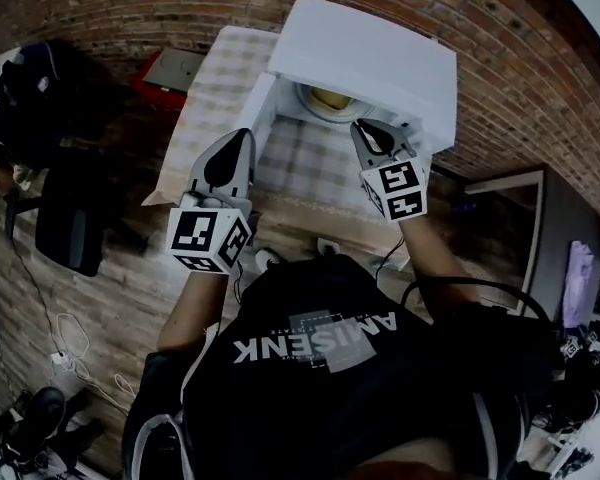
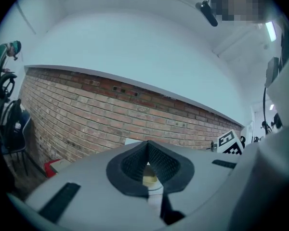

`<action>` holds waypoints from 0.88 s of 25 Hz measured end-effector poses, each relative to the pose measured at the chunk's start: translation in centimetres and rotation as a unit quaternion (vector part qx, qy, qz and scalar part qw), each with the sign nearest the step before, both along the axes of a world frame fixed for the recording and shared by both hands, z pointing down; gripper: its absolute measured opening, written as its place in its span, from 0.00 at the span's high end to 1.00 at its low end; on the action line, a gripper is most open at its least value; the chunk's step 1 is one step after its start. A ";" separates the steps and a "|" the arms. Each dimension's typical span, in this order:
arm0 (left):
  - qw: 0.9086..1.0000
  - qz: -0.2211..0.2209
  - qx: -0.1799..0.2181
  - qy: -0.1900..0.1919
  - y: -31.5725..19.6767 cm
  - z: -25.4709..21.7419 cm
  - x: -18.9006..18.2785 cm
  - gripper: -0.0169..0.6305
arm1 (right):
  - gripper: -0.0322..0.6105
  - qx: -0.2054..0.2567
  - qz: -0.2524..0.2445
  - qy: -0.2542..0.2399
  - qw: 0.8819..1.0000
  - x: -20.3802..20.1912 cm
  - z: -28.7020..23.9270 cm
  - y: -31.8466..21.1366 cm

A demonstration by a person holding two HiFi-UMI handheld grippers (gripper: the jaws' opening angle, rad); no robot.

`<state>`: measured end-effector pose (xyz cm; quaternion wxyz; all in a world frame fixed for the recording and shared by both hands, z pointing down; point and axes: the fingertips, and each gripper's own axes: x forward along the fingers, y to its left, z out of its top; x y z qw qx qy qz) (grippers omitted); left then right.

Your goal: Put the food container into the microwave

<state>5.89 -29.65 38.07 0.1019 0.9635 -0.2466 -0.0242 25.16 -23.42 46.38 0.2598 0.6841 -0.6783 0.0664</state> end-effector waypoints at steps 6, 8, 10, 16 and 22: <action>0.998 0.047 -0.013 0.029 0.3 -0.6 1.2 0.96 | 0.87 0.032 0.028 -0.030 0.999 -0.1 -4.2 4.1; 0.997 0.063 -0.013 0.036 0.4 -0.8 1.5 0.96 | 0.87 0.044 0.029 -0.032 0.998 -0.3 -6.0 4.9; 0.997 0.068 -0.017 0.038 0.2 -0.9 1.6 0.96 | 0.87 0.059 0.035 -0.024 0.997 -0.2 -7.8 5.7; 0.994 0.088 -0.020 0.055 0.7 -2.5 1.8 0.96 | 0.87 0.117 0.070 -0.007 0.991 1.6 -12.2 8.5; 0.995 0.086 -0.028 0.052 1.6 -4.3 3.0 0.96 | 0.87 0.172 0.120 -0.021 0.978 5.8 -15.6 12.3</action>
